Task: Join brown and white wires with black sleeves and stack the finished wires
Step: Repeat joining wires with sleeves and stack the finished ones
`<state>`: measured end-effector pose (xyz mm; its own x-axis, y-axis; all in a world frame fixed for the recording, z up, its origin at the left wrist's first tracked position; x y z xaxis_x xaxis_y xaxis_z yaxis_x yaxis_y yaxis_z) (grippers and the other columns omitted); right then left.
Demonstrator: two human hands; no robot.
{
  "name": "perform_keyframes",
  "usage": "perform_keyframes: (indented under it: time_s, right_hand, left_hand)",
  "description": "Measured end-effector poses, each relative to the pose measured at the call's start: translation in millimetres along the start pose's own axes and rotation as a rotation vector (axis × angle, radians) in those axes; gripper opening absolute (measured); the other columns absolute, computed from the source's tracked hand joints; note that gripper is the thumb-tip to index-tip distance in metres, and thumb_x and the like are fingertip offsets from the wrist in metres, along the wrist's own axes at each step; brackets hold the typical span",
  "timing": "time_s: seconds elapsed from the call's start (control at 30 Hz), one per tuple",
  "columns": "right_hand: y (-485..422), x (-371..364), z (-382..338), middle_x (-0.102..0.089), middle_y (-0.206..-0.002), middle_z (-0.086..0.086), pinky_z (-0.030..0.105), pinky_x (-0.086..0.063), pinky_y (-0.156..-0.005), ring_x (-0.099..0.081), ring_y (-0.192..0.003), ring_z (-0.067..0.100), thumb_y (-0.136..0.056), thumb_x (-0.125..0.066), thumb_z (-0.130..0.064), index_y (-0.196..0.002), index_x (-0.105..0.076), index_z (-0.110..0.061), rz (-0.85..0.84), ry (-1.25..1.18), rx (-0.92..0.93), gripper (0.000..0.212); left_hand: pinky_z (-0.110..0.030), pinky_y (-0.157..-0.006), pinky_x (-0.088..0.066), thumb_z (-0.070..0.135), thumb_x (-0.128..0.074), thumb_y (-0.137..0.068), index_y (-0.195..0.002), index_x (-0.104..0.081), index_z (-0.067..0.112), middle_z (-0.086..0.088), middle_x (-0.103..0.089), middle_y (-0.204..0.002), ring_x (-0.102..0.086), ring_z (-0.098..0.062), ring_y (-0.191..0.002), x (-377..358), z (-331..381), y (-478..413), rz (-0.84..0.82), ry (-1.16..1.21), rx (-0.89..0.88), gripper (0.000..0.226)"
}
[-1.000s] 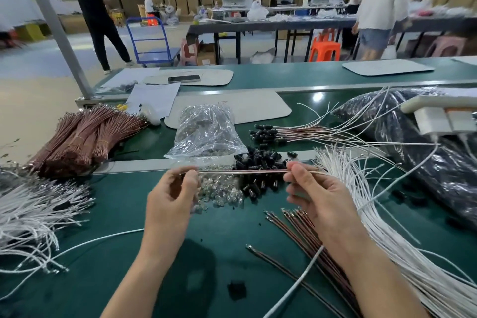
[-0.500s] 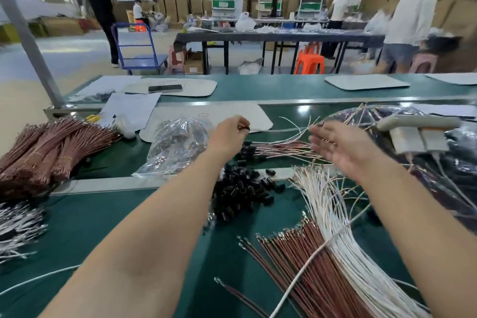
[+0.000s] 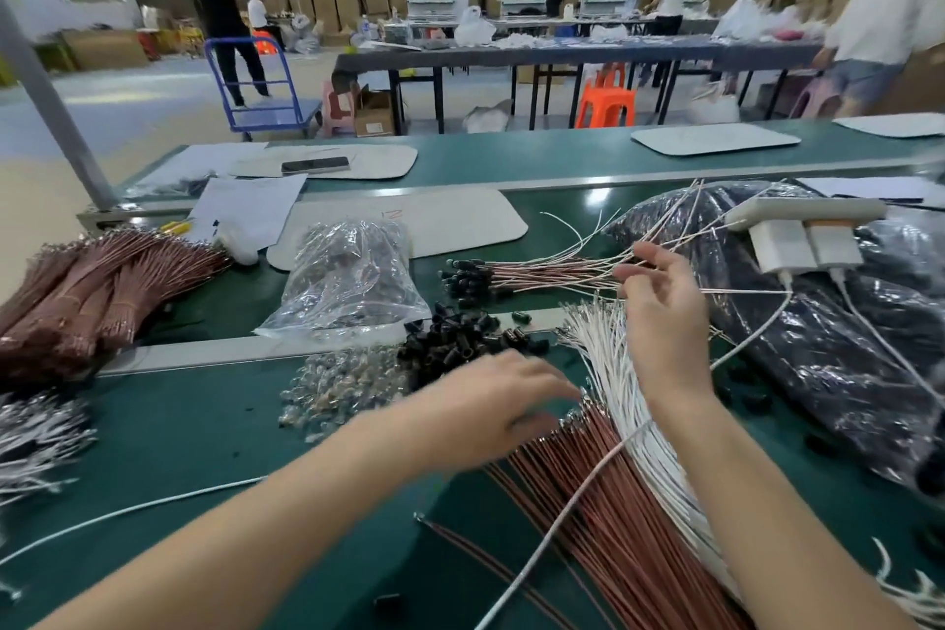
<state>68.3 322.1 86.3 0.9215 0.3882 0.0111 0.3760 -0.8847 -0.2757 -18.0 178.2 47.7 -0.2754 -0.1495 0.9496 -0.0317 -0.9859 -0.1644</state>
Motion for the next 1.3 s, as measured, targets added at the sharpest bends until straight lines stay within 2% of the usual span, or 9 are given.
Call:
perform_keyframes:
  time_s: [0.1, 0.27, 0.47, 0.67, 0.8, 0.9, 0.97, 1.1, 1.3]
  right_hand:
    - [26.8, -15.4, 6.2, -0.068, -0.101, -0.012, 0.008, -0.043, -0.05, -0.052, -0.056, -0.006, -0.099, -0.049, -0.016, -0.111, -0.057, -0.039, -0.056, 0.036, 0.011, 0.027]
    - [57.4, -33.5, 10.9, -0.067, -0.099, -0.017, 0.012, -0.043, -0.066, -0.06, -0.08, -0.009, -0.101, -0.049, -0.02, -0.113, -0.056, -0.041, -0.154, 0.106, 0.002, 0.025]
    - [76.2, -36.0, 8.0, -0.065, -0.101, -0.018, 0.001, -0.043, -0.065, -0.058, -0.086, -0.016, -0.103, -0.05, -0.02, -0.113, -0.056, -0.043, -0.25, 0.233, 0.036, 0.026]
    - [84.6, -39.8, 4.1, -0.067, -0.099, -0.014, 0.012, -0.045, -0.055, -0.061, -0.073, -0.006, -0.102, -0.05, -0.019, -0.113, -0.057, -0.039, -0.308, 0.305, 0.064, 0.024]
    - [97.0, -55.5, 2.1, -0.071, -0.091, -0.012, 0.029, -0.051, -0.053, -0.06, -0.058, 0.012, -0.103, -0.048, -0.036, -0.109, -0.06, -0.044, -0.462, 0.38, 0.085, 0.016]
    - [112.4, -73.2, 2.5, -0.07, -0.077, -0.012, 0.016, -0.04, -0.044, -0.053, -0.048, 0.003, -0.102, -0.044, -0.052, -0.115, -0.062, -0.04, -0.652, 0.463, 0.166, 0.026]
    - [118.5, -80.6, 4.2, -0.068, -0.072, -0.01, 0.016, -0.041, -0.048, -0.052, -0.05, 0.0, -0.101, -0.046, -0.054, -0.114, -0.063, -0.04, -0.709, 0.499, 0.194, 0.026]
    - [121.5, -90.7, 6.3, -0.071, -0.087, -0.017, 0.019, -0.049, -0.064, -0.062, -0.071, -0.001, -0.103, -0.05, -0.045, -0.114, -0.067, -0.038, -0.682, 0.541, 0.244, 0.022]
    - [132.9, -105.8, 10.6, -0.068, -0.106, -0.014, 0.029, -0.049, -0.09, -0.058, -0.1, 0.006, -0.103, -0.046, -0.043, -0.123, -0.068, -0.03, -0.635, 0.62, 0.406, 0.033]
  left_hand:
    - [-0.036, -0.114, -0.035, 0.034, -0.051, -0.106, -0.146, -0.05, 0.031, 0.001, -0.047, -0.153, -0.044, -0.022, -0.136, -23.4, 28.4, 15.6, -0.051, -0.104, -0.122, 0.04]
    - [-0.035, -0.091, -0.042, 0.034, -0.05, -0.106, -0.132, -0.06, 0.026, -0.004, -0.058, -0.127, -0.055, -0.022, -0.107, -18.2, 35.3, 20.2, 0.114, -0.273, -0.054, 0.029]
    - [-0.036, -0.086, -0.045, 0.029, -0.049, -0.106, -0.122, -0.06, 0.022, -0.001, -0.058, -0.119, -0.056, -0.022, -0.102, -6.4, 32.8, 34.7, 0.165, -0.369, -0.035, 0.021]
    - [-0.032, -0.094, -0.039, 0.038, -0.052, -0.104, -0.113, -0.062, 0.028, 0.008, -0.058, -0.121, -0.052, -0.016, -0.109, 25.4, 6.3, 66.7, 0.276, -0.253, 0.109, 0.017]
    - [-0.037, -0.094, -0.043, 0.028, -0.065, -0.098, -0.103, -0.069, 0.025, 0.011, -0.068, -0.107, -0.059, -0.018, -0.105, 54.5, -13.6, 104.5, 0.452, -0.223, 0.297, 0.007]
    - [-0.035, -0.09, -0.038, 0.024, -0.07, -0.094, -0.1, -0.069, 0.025, 0.015, -0.069, -0.101, -0.06, -0.017, -0.1, 71.4, -37.8, 145.3, 0.645, -0.167, 0.508, 0.007]
    - [-0.032, -0.089, -0.035, 0.02, -0.071, -0.093, -0.1, -0.067, 0.024, 0.016, -0.068, -0.098, -0.059, -0.016, -0.096, 73.8, -47.9, 169.0, 0.747, -0.119, 0.592, 0.009]
    - [-0.029, -0.09, -0.03, 0.016, -0.072, -0.092, -0.099, -0.064, 0.026, 0.015, -0.067, -0.095, -0.057, -0.016, -0.094, 62.2, -59.6, 200.3, 0.85, -0.074, 0.719, 0.014]
    - [-0.046, -0.107, -0.034, 0.02, -0.07, -0.094, -0.118, -0.07, 0.017, 0.0, -0.073, -0.111, -0.059, -0.025, -0.112, 41.6, -53.9, 193.1, 0.754, -0.35, 0.671, 0.023]
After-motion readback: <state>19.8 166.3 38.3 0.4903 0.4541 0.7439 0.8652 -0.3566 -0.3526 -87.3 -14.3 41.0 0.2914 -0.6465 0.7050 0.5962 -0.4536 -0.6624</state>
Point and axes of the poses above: each hand's wrist, its own y-axis away from the middle knuckle, its own x-axis out of the back of the hand, z = x × y, the point moved 7 cm from there along -y, towards the middle knuckle
